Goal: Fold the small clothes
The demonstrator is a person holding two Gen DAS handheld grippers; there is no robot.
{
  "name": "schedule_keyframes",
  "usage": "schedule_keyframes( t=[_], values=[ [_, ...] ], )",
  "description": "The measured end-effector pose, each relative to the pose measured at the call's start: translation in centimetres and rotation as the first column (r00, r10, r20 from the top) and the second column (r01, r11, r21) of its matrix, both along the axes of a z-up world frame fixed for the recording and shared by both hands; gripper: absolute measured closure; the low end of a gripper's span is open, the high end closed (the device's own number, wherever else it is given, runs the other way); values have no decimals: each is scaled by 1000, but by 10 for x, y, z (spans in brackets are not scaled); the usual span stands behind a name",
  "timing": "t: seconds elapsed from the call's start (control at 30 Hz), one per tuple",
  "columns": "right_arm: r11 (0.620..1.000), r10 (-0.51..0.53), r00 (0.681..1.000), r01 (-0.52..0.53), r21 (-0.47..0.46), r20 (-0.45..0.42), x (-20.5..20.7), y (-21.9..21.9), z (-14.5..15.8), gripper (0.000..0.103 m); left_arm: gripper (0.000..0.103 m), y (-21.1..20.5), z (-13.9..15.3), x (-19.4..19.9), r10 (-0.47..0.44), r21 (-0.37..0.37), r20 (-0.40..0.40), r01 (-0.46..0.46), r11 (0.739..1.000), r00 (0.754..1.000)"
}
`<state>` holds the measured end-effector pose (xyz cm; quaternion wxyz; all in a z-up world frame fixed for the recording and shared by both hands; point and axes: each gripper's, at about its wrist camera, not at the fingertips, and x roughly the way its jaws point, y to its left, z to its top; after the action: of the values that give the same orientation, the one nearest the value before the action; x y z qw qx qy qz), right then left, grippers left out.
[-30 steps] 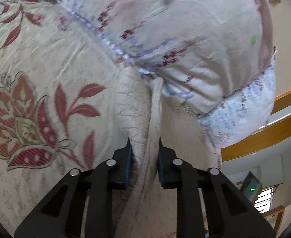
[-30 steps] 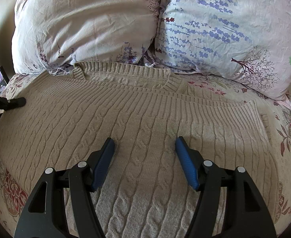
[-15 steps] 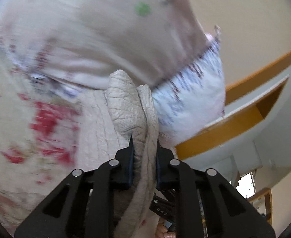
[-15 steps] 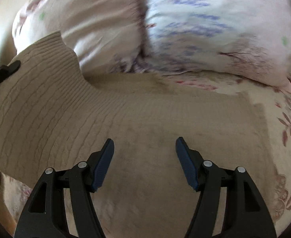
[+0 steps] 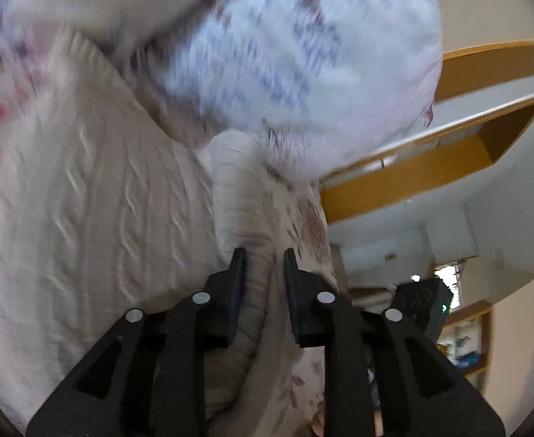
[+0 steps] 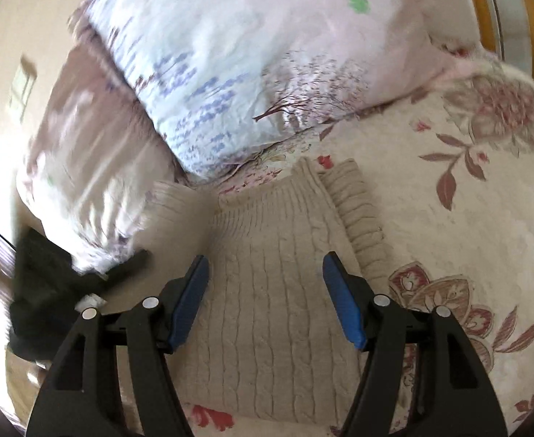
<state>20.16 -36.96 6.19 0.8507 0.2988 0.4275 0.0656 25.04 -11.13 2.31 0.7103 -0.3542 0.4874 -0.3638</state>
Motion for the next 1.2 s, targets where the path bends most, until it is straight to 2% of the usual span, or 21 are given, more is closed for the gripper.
schedule_keyframes(
  t=[0.03, 0.07, 0.1, 0.13, 0.2, 0.23, 0.3, 0.33, 0.4, 0.47, 0.63, 0.67, 0.7, 0.73, 0.8, 0.93, 1.07, 1.17, 1.2],
  values=[
    [1000, 0, 1000, 1, 27, -6, 0, -3, -1, 36, 77, -3, -2, -1, -57, -69, -20, 55, 996, 998],
    [999, 2, 1000, -1, 39, -9, 0, -5, -2, 36, 73, -4, 2, -1, -95, -99, -23, 92, 991, 995],
    [999, 4, 1000, -3, 52, -12, -5, -8, -1, 36, 62, 0, 11, -6, -109, -109, 7, 109, 988, 994],
    [998, 8, 1000, -7, 64, -16, -5, -9, -1, 36, 53, 7, 20, -9, -105, -105, 47, 109, 988, 993],
    [994, 34, 999, -31, 108, -28, -2, -8, -2, 36, 46, 25, 37, -20, -76, -69, 138, 86, 994, 987],
    [991, 46, 998, -42, 126, -34, -1, -7, -1, 36, 41, 40, 45, -26, -33, -22, 187, 38, 999, 982],
    [983, 82, 995, -72, 170, -54, 4, -4, -3, 36, 39, 59, 52, -29, 45, 66, 232, -62, 996, 972],
    [979, 96, 993, -83, 187, -64, 5, -3, -4, 36, 38, 72, 51, -31, 82, 125, 251, -116, 985, 965],
    [967, 133, 987, -110, 229, -89, 11, 4, -9, 36, 38, 84, 43, -33, 117, 205, 256, -172, 964, 960],
    [959, 166, 979, -132, 251, -117, 17, 12, -14, 37, 38, 93, 29, -32, 144, 255, 232, -203, 945, 962],
    [960, 211, 963, -171, 224, -170, 21, 27, -21, 37, 38, 98, 0, -28, 148, 276, 172, -191, 942, 974],
    [958, 222, 961, -182, 223, -166, 22, 29, -20, 41, 38, 98, -3, -27, 140, 277, 172, -185, 943, 975],
    [950, 239, 958, -197, 241, -160, 22, 30, -20, 50, 38, 97, -5, -27, 128, 276, 176, -174, 945, 976],
    [935, 269, 950, -218, 281, -157, 23, 34, -21, 50, 38, 92, -5, -26, 111, 274, 178, -158, 949, 978],
    [934, 277, 948, -227, 277, -156, 27, 37, -22, 50, 38, 87, -5, -25, 83, 272, 168, -127, 954, 982],
    [919, 247, 956, -179, 351, -159, 44, 34, -34, 51, 35, 87, -7, -26, 67, 263, 150, -105, 959, 986],
    [913, 225, 961, -149, 379, -163, 61, 35, -37, 52, 34, 88, -11, -23, 59, 232, 123, -87, 969, 991],
    [927, 223, 957, -151, 342, -183, 70, 42, -38, 77, 32, 86, -13, -21, 54, 227, 121, -80, 971, 991],
    [933, 219, 959, -152, 327, -179, 71, 44, -37, 80, 31, 87, -13, -21, 54, 223, 119, -80, 971, 991]
  ],
)
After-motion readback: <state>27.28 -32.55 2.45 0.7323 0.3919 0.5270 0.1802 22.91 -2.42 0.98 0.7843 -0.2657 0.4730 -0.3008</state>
